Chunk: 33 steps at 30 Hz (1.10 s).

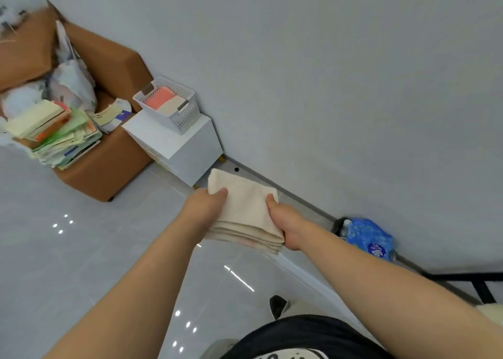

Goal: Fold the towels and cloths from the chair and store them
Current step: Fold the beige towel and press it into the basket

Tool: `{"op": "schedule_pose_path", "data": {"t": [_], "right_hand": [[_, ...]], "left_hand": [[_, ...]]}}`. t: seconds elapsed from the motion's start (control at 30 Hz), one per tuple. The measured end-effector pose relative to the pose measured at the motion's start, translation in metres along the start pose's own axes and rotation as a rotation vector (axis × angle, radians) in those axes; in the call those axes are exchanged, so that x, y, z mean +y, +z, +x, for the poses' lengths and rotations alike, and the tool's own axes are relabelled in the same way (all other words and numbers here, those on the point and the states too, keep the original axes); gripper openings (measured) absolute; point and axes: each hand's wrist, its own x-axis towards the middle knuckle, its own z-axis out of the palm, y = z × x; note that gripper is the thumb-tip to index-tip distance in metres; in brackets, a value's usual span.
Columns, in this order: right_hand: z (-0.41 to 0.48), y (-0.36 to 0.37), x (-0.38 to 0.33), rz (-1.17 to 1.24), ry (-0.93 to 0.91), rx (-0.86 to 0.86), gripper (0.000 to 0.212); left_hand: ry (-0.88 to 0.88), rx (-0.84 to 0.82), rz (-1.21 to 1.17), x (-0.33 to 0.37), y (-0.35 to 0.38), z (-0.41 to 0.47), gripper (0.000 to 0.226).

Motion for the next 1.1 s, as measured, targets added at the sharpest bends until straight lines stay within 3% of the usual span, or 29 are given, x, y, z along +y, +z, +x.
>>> {"op": "schedule_pose_path", "data": {"t": [0.2,0.37,0.57,0.7,0.8,0.93,1.1], "right_hand": [[0.082,0.100,-0.093,-0.049,-0.017,-0.014,0.058],[0.136,0.195,-0.171,-0.174,-0.104,0.108,0.063],[0.197,0.280,-0.261,-0.230,-0.146,0.266,0.064],[0.259,0.313,-0.320,-0.201,-0.150,0.345,0.062],[0.312,0.329,-0.361,-0.193,-0.166,0.320,0.054],[0.381,0.351,-0.416,-0.260,-0.177,0.219,0.053],[0.434,0.381,-0.480,-0.269,-0.042,0.036,0.050]], "left_hand": [[0.085,0.051,0.175,0.003,-0.092,0.136,0.047],[0.165,0.033,0.327,0.015,-0.178,0.255,0.045],[0.135,-0.090,0.293,0.051,-0.267,0.373,0.052],[0.031,-0.186,0.137,0.078,-0.305,0.460,0.046],[-0.049,-0.251,0.031,0.096,-0.323,0.531,0.040],[-0.134,-0.279,-0.021,0.114,-0.346,0.622,0.052],[-0.150,-0.395,0.093,0.146,-0.380,0.705,0.045]]}}
